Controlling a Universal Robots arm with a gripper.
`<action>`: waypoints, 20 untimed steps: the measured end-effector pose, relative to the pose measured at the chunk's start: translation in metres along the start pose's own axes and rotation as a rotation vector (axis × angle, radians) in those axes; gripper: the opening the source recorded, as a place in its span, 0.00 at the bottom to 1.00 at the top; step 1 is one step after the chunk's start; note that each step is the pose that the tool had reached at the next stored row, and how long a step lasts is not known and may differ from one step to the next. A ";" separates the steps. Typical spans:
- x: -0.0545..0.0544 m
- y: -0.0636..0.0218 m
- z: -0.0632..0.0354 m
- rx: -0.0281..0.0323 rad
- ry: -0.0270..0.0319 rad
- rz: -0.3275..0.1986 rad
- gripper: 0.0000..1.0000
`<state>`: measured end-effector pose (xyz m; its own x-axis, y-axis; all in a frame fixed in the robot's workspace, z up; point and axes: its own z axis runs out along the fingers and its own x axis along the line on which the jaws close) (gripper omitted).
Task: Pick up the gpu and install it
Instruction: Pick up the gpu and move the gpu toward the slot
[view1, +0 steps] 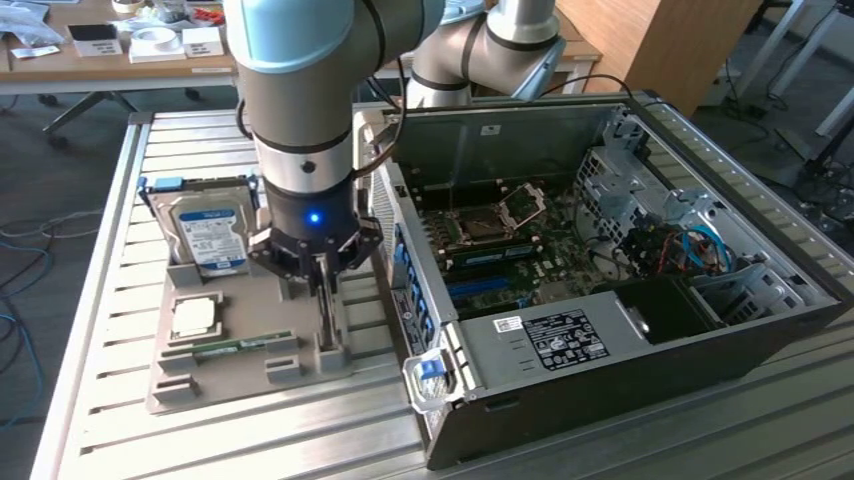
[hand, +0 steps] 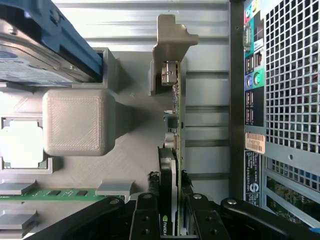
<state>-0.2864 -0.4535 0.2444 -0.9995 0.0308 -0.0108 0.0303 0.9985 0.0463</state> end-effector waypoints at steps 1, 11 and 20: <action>0.000 0.0001 -0.0022 -0.0005 0.0000 0.000 0.27; 0.000 0.0014 -0.0292 -0.0033 0.0008 -0.016 0.27; -0.001 0.0027 -0.0571 -0.0036 0.0014 -0.028 0.27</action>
<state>-0.2863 -0.4535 0.3015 -0.9999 0.0026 -0.0107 0.0020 0.9988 0.0496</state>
